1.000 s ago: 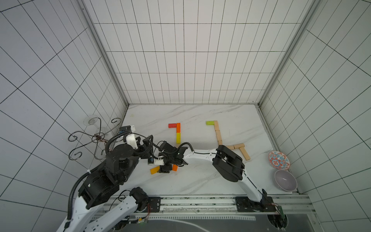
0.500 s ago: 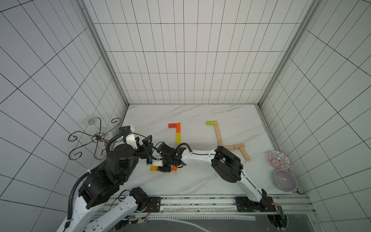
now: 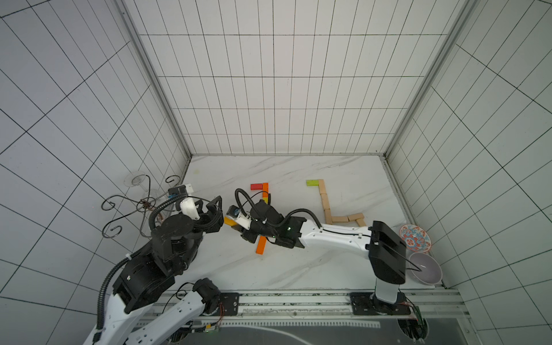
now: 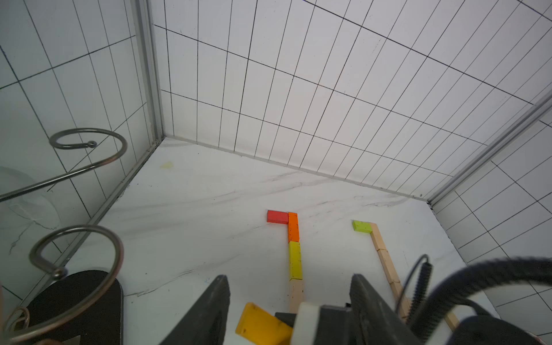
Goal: Assemble a giraffe with building blocks
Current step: Assemble the building block at the center of the board.
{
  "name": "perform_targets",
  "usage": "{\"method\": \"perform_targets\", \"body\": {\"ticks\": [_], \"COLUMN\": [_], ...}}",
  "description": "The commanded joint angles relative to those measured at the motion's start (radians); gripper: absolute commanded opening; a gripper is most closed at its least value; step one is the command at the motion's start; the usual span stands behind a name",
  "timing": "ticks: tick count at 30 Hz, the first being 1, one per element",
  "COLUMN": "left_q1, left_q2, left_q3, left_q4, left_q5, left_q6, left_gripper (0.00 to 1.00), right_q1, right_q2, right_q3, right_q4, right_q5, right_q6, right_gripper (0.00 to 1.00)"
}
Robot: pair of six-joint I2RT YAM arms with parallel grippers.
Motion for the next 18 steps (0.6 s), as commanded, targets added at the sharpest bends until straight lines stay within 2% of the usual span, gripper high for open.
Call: {"method": "perform_targets", "body": {"ticks": [1,6,10,13,18], "left_q1": [0.003,0.004,0.004,0.005,0.004], "left_q2": [-0.016,0.006,0.040,0.081,0.143], "left_q3": [-0.006,-0.070,-0.172,-0.262,-0.388], "left_q4": [0.020,0.083,0.198,0.297,0.434], "left_q5": [-0.042,0.016,0.133,0.233,0.385], "left_q6": [-0.023,-0.028,-0.047,-0.071,-0.082], "left_gripper": [0.64,0.64,0.64,0.64,0.64], "right_q1": [-0.016,-0.018,-0.012,-0.004,0.026], "right_q2": [-0.130,-0.383,-0.542,-0.602,-0.648], "right_q3": [-0.194,-0.463,-0.599,-0.661,-0.771], "right_q4": [0.089,0.038,-0.107,-0.222,-0.300], "right_q5": [0.162,0.315,0.444,0.484,0.469], "right_q6": [0.224,0.501,0.733,0.881,1.083], "right_gripper": [0.11,0.09,0.03,0.02,0.00]}}
